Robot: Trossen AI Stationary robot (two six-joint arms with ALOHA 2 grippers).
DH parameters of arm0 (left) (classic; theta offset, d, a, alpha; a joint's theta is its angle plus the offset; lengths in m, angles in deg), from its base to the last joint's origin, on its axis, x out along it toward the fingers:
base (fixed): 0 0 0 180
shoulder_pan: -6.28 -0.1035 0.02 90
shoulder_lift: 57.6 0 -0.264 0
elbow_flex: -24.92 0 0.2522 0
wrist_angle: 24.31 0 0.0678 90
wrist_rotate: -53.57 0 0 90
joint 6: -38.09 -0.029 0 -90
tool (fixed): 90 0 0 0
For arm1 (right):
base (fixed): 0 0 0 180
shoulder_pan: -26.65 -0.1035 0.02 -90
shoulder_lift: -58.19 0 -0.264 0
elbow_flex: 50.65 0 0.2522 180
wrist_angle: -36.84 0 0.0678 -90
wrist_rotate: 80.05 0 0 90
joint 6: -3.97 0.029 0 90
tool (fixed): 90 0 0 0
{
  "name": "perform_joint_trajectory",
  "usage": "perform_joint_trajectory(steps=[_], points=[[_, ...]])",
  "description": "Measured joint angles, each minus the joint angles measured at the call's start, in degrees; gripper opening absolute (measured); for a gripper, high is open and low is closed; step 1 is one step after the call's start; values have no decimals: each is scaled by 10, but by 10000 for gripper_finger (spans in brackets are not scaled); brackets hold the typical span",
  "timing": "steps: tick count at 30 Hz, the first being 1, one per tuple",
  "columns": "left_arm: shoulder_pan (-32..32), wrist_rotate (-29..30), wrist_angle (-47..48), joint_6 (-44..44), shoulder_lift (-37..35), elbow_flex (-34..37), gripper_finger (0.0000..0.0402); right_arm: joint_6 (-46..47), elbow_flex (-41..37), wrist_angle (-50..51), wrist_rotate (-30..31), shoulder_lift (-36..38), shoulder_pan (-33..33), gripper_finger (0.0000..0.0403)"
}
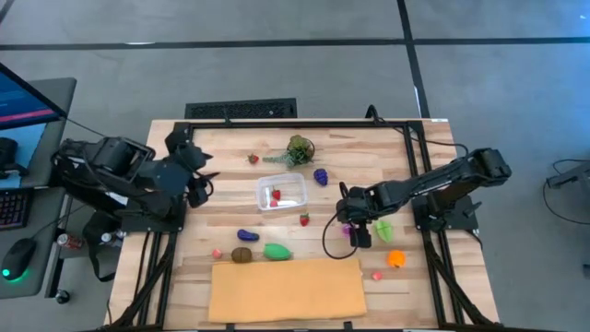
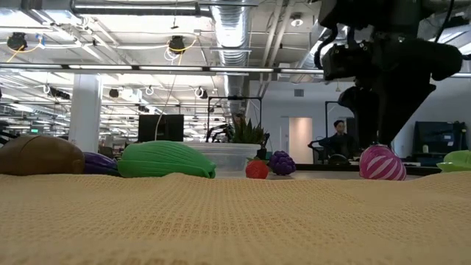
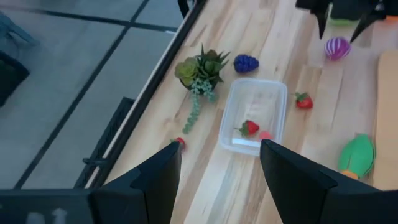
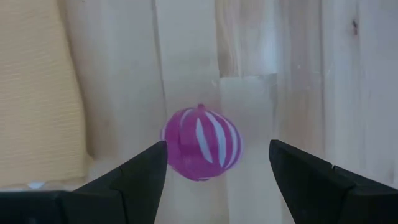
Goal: Pick and placing Produce into tupperware
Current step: Put the purple onion into the transparent bin
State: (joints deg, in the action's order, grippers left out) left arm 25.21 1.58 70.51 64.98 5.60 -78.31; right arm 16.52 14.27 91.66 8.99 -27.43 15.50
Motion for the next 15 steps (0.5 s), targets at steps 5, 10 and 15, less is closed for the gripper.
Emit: perform_joint_trajectory(steps=[5,10,15], points=[[25,33,26,36,-5,0,212,9,0,-3,-6,0,0,276],[44,52,47,62,-5,0,212,11,0,-5,-19,0,0,276],[60,75,58,81,-5,0,212,25,0,-4,-21,0,0,276]])
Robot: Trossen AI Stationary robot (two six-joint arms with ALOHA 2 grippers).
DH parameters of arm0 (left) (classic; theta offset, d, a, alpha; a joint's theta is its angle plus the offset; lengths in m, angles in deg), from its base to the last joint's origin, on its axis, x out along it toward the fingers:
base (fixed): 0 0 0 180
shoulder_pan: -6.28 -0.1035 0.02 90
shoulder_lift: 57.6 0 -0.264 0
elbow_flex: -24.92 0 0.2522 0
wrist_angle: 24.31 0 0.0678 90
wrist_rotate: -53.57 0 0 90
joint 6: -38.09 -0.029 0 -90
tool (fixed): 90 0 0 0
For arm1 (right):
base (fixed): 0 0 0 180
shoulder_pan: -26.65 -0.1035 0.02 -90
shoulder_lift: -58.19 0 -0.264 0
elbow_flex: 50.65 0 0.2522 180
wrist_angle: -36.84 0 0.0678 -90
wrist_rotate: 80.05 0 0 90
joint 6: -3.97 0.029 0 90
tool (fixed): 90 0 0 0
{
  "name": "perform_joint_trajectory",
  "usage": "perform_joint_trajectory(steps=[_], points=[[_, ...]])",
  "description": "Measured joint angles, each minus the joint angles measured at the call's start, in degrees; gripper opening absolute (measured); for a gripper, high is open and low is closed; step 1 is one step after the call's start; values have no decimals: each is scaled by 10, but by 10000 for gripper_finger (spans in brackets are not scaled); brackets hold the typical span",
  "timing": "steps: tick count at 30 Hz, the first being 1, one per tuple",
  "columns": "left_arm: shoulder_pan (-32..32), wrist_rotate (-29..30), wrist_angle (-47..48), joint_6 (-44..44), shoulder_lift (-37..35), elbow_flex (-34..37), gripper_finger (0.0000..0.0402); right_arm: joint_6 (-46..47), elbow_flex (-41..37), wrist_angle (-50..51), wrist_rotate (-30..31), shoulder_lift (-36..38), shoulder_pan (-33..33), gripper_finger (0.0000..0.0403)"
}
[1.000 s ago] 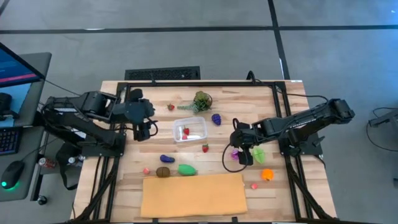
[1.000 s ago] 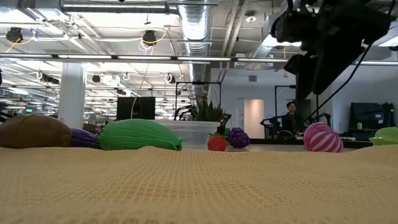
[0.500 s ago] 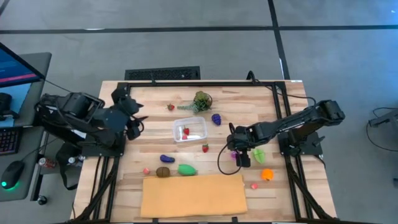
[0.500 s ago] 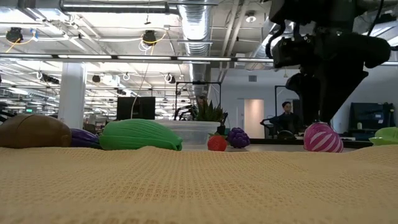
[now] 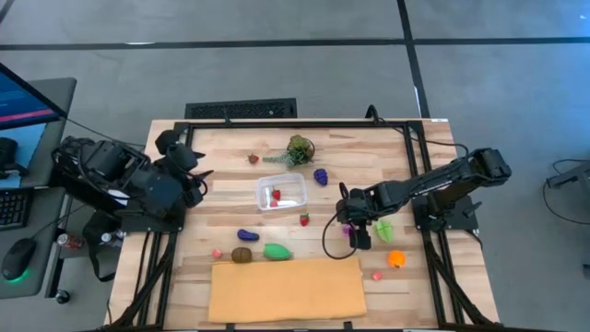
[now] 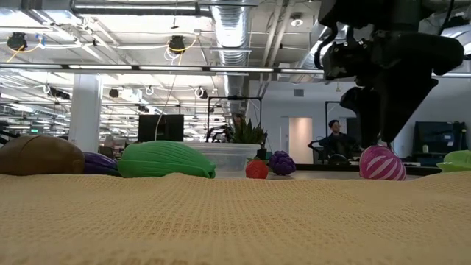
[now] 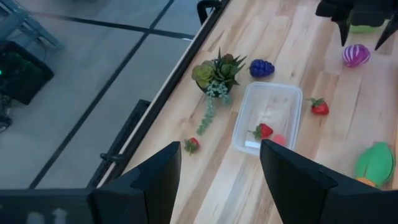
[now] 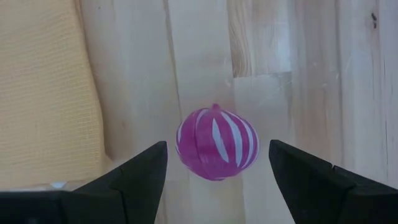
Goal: Pick and placing Produce into tupperware
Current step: Put the purple onion into the transparent bin
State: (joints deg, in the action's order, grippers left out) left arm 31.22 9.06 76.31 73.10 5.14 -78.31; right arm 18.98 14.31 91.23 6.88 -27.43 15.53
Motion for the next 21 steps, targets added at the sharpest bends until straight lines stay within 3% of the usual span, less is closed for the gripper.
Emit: perform_joint_trajectory(steps=[6,16,21], points=[[18,20,16,22,0,0,212,12,0,0,-2,0,0,282],[32,39,25,42,0,0,212,17,0,0,0,0,0,346],[34,44,25,48,0,0,212,17,0,-5,16,0,0,356]])
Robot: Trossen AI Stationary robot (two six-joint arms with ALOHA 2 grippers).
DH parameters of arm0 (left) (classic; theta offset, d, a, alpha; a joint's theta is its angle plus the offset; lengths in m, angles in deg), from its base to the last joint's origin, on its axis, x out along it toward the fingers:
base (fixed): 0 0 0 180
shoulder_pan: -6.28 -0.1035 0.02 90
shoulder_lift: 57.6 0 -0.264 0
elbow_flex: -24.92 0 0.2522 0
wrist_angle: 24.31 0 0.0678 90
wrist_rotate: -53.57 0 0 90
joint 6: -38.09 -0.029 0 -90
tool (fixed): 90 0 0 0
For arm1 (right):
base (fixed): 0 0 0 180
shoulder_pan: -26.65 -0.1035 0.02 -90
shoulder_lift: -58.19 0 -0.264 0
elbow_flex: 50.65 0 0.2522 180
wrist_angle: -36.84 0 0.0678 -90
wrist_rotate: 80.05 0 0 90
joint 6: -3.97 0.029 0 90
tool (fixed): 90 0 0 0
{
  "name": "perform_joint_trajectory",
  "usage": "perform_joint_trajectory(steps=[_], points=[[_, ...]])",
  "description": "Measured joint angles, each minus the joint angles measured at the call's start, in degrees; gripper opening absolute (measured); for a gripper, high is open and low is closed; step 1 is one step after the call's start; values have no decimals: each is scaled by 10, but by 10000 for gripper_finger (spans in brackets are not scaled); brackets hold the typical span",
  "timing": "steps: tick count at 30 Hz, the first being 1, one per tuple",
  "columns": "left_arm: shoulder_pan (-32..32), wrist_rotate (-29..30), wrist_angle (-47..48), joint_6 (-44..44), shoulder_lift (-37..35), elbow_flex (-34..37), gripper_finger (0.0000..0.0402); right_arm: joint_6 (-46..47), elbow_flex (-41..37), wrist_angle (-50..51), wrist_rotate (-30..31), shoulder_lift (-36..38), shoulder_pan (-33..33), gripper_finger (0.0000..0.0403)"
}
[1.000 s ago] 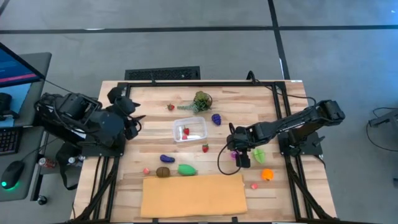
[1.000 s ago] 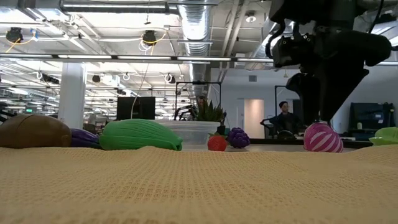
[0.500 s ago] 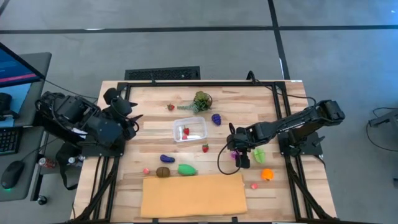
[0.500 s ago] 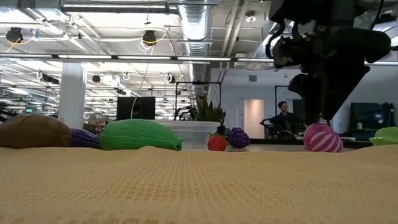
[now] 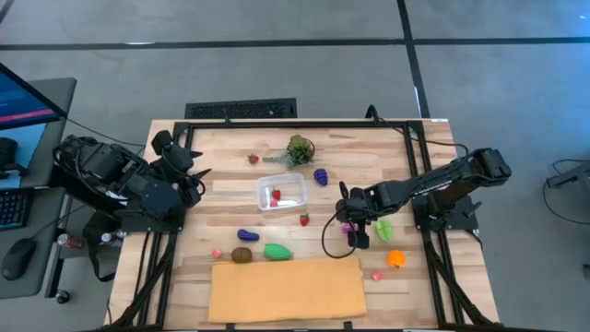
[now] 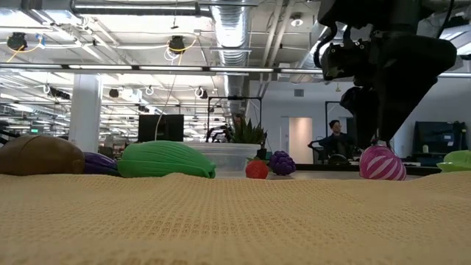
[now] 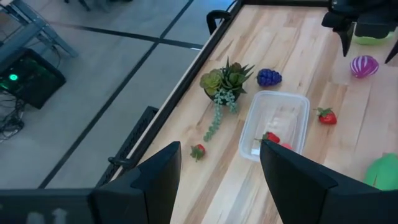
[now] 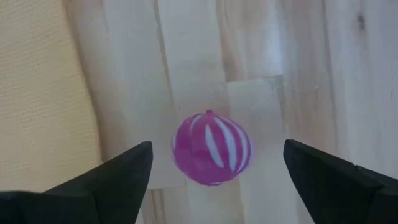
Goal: Pick and placing Produce into tupperware
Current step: Put the purple onion into the transparent bin
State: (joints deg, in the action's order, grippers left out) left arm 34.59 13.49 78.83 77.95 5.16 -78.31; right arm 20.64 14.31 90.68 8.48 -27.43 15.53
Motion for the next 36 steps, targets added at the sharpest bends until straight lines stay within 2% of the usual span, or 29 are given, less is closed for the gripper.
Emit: perform_joint_trajectory(steps=[22,28,36], points=[[0,0,0,1,0,0,212,0,-4,-8,0,0,0,346],[0,0,0,1,0,0,212,37,-28,-17,0,0,0,339],[0,9,2,0,0,0,212,39,-29,-38,2,0,1,346]])
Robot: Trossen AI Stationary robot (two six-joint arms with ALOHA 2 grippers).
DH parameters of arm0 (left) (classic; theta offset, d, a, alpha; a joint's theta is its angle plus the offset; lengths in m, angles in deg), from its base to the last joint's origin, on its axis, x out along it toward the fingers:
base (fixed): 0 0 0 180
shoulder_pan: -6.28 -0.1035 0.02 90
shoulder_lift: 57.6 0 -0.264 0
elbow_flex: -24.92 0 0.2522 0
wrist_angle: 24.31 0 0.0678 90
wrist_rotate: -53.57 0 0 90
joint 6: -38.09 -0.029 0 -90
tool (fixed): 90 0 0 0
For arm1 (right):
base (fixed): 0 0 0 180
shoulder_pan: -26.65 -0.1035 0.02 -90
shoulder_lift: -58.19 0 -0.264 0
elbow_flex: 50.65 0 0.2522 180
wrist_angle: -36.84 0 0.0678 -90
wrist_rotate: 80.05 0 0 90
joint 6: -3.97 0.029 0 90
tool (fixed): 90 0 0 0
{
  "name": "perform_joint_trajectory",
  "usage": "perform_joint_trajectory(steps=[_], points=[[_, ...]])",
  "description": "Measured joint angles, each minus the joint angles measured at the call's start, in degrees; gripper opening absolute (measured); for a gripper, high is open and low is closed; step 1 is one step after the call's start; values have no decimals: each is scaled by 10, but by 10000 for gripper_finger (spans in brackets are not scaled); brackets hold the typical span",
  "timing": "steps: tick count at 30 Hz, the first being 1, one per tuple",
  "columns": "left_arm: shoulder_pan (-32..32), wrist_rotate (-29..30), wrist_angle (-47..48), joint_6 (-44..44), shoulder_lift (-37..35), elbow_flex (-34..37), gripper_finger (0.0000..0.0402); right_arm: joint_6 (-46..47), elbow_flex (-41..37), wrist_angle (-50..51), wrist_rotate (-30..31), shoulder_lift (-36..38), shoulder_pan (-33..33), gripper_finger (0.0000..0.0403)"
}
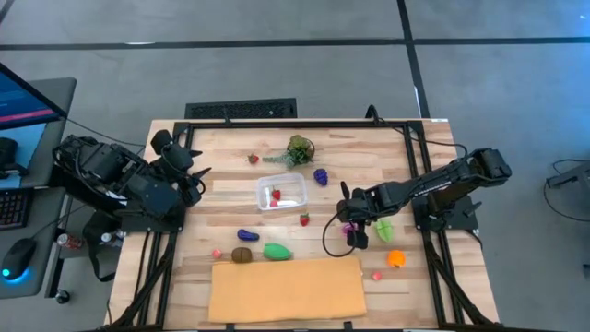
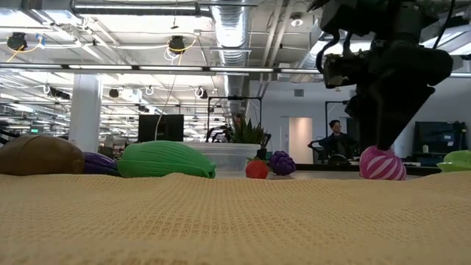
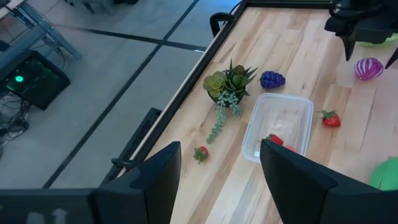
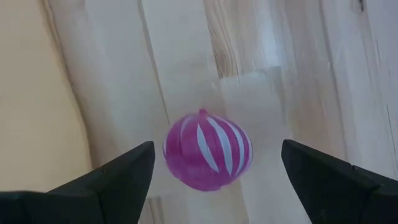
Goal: Pick and placing Produce into tupperware
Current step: Put the purple onion into the transparent bin
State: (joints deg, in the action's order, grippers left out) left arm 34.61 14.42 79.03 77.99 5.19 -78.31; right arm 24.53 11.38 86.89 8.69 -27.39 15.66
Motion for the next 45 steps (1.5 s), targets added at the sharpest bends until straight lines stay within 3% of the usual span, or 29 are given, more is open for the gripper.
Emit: perform_joint_trajectory(steps=[14,30,45], points=[[0,-5,1,4,0,0,212,0,-9,-18,0,-1,3,347],[0,-6,4,5,-2,0,212,10,-9,-25,-19,-69,1,345],[0,-1,4,5,-2,0,212,10,-9,-5,-20,-74,2,300]])
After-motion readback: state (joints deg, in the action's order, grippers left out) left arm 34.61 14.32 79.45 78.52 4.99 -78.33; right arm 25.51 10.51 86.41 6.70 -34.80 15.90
